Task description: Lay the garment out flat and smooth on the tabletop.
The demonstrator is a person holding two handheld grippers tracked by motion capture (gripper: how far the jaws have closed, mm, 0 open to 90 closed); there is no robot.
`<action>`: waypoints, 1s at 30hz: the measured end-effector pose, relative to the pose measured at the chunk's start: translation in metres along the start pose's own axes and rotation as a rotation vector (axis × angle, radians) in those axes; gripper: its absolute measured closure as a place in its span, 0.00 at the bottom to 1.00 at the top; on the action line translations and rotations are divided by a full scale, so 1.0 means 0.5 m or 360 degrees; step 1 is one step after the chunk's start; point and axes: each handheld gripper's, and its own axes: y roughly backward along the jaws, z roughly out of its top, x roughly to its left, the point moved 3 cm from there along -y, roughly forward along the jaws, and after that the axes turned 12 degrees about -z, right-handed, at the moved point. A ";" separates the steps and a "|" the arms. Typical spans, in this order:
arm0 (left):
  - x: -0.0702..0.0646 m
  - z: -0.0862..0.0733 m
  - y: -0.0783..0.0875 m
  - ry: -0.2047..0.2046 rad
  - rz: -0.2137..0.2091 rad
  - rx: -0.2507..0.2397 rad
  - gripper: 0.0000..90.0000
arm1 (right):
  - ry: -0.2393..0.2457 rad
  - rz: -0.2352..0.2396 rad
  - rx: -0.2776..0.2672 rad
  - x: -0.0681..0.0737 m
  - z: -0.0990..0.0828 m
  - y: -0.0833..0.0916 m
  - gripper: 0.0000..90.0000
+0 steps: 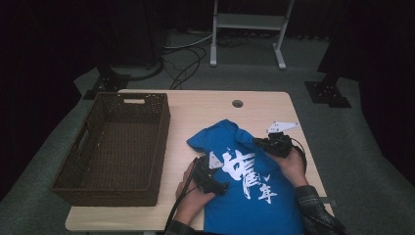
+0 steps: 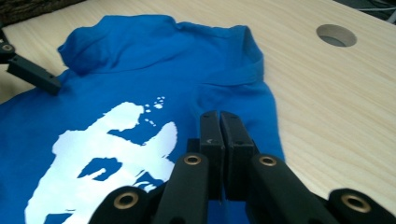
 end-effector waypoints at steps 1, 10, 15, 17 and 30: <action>0.000 0.000 0.000 0.0000 0.0000 0.0000 0.01 | -0.0005 -0.0005 -0.0001 -0.004 0.001 0.000 0.98; 0.000 0.000 0.000 0.0000 -0.0001 0.0001 0.01 | -0.0016 -0.0046 0.0008 -0.029 0.008 0.000 0.98; 0.000 0.000 0.000 -0.0004 0.0002 0.0003 0.01 | -0.0005 -0.0070 0.0014 -0.045 0.018 0.001 0.98; 0.000 0.000 0.000 -0.0002 0.0000 0.0003 0.01 | -0.0011 -0.0083 0.0012 -0.052 0.023 0.002 0.98; 0.000 0.000 0.000 -0.0001 0.0000 0.0001 0.01 | -0.0072 -0.0124 0.0013 -0.092 0.028 -0.007 0.98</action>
